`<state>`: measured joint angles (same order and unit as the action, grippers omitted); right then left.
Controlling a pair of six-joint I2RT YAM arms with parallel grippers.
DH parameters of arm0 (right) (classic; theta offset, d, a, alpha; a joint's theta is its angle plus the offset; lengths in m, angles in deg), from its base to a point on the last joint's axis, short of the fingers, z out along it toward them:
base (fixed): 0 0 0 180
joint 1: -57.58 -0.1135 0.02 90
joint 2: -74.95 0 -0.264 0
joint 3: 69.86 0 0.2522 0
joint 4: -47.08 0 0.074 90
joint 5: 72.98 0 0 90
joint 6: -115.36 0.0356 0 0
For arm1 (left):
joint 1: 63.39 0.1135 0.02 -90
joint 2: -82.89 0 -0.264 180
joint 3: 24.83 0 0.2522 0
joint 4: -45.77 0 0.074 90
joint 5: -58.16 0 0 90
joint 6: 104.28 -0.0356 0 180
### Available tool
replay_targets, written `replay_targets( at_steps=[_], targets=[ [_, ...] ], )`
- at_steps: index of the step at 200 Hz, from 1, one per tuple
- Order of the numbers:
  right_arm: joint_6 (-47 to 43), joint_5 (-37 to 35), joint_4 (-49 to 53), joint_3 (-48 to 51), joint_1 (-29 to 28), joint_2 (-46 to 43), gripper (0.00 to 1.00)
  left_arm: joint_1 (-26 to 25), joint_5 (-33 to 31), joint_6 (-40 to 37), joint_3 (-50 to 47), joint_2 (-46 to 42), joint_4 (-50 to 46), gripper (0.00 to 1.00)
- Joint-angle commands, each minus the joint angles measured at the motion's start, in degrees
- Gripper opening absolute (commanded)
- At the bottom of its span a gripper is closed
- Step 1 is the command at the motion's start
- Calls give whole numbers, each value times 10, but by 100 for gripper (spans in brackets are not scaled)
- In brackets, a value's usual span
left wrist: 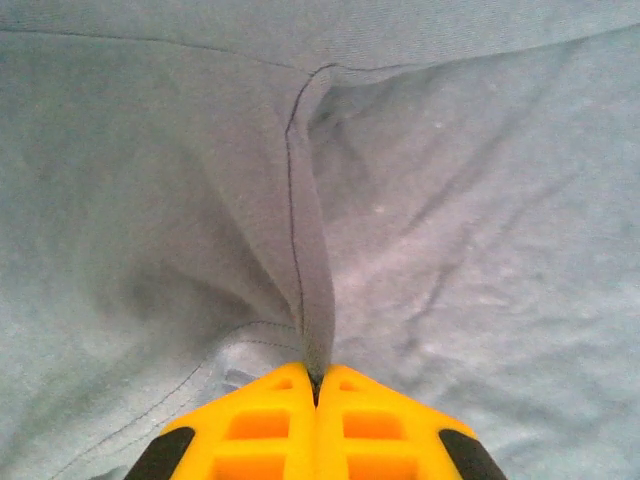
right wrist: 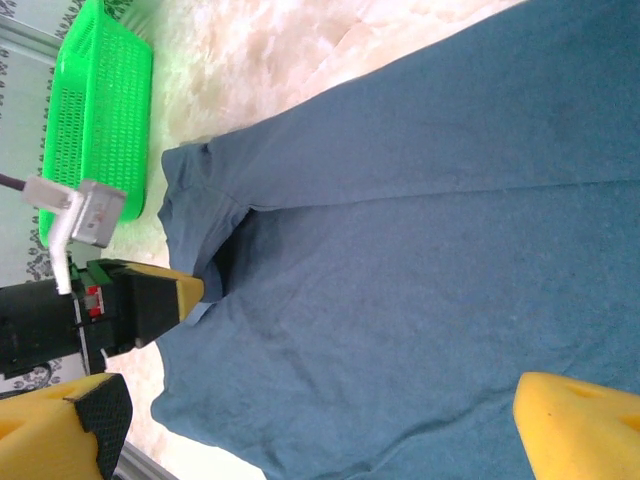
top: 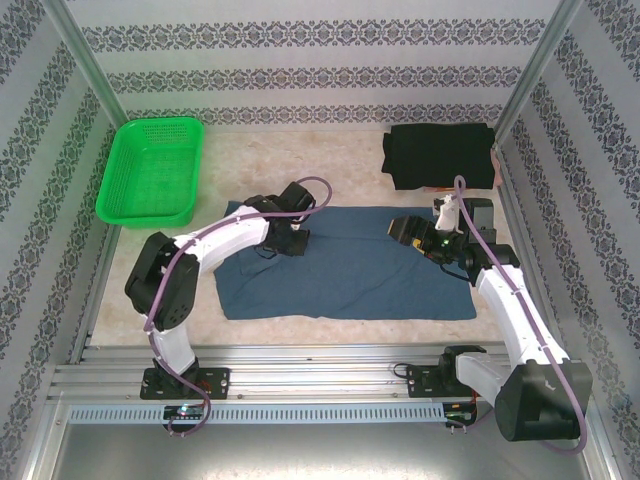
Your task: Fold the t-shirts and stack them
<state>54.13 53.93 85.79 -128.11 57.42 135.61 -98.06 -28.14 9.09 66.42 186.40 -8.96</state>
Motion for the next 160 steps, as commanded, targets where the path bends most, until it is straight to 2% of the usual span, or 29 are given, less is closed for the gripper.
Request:
replay_targets(
  at_steps=[1,115,160],
  targets=[
    [6,-3,-11,-2,-1,7,98,-9,30,25,0,-5,-27,0],
    [7,-12,-11,12,-1,1,98,-16,86,47,43,58,-24,0],
    [4,-13,-9,13,-1,3,98,-16,106,46,107,107,-51,0]
  ],
)
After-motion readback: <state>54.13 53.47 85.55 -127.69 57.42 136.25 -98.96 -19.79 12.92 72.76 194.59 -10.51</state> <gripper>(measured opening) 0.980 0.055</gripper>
